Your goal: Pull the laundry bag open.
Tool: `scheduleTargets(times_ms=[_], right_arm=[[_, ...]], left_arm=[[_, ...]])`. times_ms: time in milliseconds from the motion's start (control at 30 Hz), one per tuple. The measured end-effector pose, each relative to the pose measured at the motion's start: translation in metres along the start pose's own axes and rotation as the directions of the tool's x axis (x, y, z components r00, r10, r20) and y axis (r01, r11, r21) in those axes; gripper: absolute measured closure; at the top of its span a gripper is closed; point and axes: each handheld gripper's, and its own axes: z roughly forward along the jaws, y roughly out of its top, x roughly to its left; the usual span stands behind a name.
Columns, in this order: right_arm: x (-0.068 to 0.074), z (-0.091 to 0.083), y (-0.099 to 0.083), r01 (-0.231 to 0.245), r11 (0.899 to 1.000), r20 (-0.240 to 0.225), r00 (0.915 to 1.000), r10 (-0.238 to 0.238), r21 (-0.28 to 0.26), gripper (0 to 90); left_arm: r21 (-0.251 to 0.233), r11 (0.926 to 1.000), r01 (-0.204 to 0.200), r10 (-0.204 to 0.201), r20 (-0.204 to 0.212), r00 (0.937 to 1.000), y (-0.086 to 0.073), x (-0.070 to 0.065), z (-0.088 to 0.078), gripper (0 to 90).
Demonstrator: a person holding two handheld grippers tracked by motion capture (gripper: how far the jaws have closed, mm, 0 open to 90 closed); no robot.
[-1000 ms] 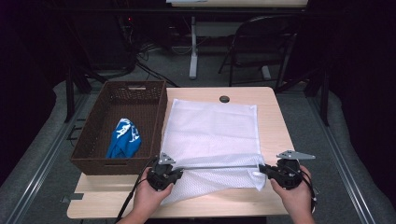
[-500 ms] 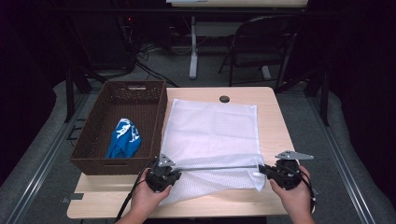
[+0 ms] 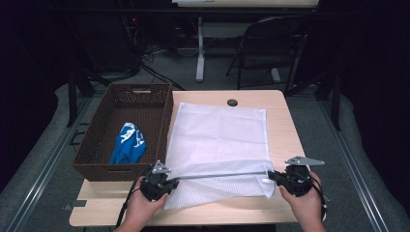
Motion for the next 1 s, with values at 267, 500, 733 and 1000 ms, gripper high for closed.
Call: scheduleTargets(times_ms=[267, 500, 733, 1000], right_arm=[[-0.002, 0.001, -0.001, -0.003, 1.000, 0.003, 1.0000, 0.003, 0.002, 86.5], [-0.005, 0.001, -0.002, -0.006, 1.000, 0.018, 0.9998, 0.005, 0.009, 86.5], [-0.009, 0.002, -0.003, -0.019, 1.000, 0.018, 0.9997, 0.018, 0.015, 86.5], [-0.015, 0.005, -0.006, -0.045, 0.998, 0.022, 0.9988, 0.044, 0.034, 86.0]], left_arm=[[-0.004, 0.9996, 0.029, -0.029, -0.013, 0.9995, -0.013, 0.009, -0.008, 86.2], [-0.012, 0.9978, 0.065, -0.066, -0.031, 0.9974, -0.026, 0.021, -0.017, 86.2], [-0.035, 0.9946, 0.097, -0.098, -0.020, 0.9950, -0.036, 0.024, -0.016, 86.2], [-0.028, 0.9965, 0.079, -0.079, -0.006, 0.9968, -0.037, 0.019, -0.012, 86.1]])
